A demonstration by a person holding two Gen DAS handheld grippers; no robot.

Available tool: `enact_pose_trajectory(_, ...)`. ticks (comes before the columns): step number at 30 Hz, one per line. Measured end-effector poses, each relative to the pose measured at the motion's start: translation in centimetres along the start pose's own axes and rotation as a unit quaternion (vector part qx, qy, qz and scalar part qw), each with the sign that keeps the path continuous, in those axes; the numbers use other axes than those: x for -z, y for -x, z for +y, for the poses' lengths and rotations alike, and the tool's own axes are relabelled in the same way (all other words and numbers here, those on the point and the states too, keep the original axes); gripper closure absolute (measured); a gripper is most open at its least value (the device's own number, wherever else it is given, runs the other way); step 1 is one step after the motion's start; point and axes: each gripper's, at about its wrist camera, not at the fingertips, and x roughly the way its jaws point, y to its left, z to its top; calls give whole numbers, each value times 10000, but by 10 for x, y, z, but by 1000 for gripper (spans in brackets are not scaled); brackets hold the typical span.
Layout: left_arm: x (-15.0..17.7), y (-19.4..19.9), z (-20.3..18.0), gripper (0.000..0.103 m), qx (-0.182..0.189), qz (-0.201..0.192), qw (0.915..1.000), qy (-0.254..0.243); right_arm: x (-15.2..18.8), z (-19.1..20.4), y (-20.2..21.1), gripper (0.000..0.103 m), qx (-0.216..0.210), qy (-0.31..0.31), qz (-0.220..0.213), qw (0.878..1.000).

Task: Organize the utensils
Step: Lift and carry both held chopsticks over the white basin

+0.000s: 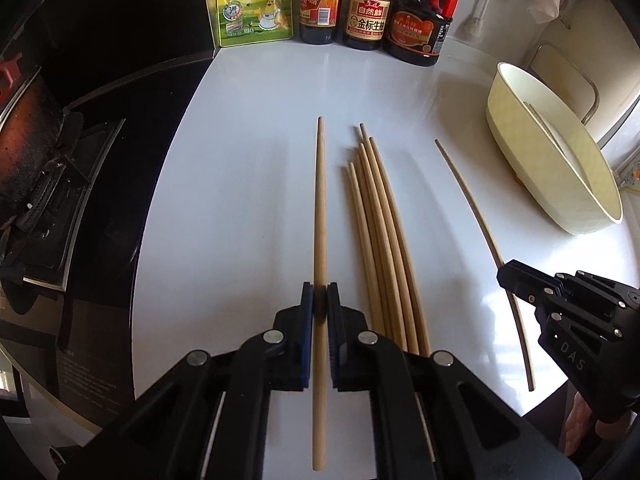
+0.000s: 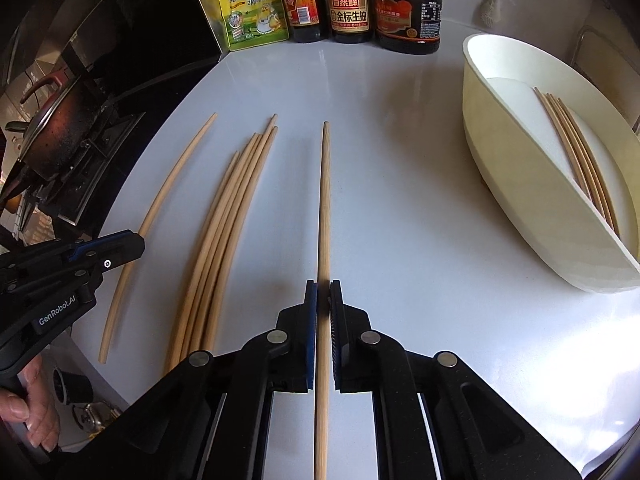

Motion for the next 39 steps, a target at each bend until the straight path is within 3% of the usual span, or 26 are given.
enact_pose_trajectory(9,-16,30,-19,96,83,-156,9998,-87,-8,-8,44,97,-204,-92,-402,9989)
enact_pose_trajectory(16,-35,54,-53,96,205,-424,9986,-261,-17,-40,82,97,-150,-224,-744,9969)
enact_pose_trajectory(23,-71,63,-110,96,687,-593,9946,-495,-25,-98,112,97,142,-543,-1105,9923)
enact_pose_trajectory(30,-111,49,-183,96,1099,-620,9896,-690,-32,-181,117,97,329,-1139,-1195,9857)
enact_pose_trajectory(39,-147,16,-255,96,1188,-565,9888,-701,-63,-254,105,97,328,-1389,-1112,9835)
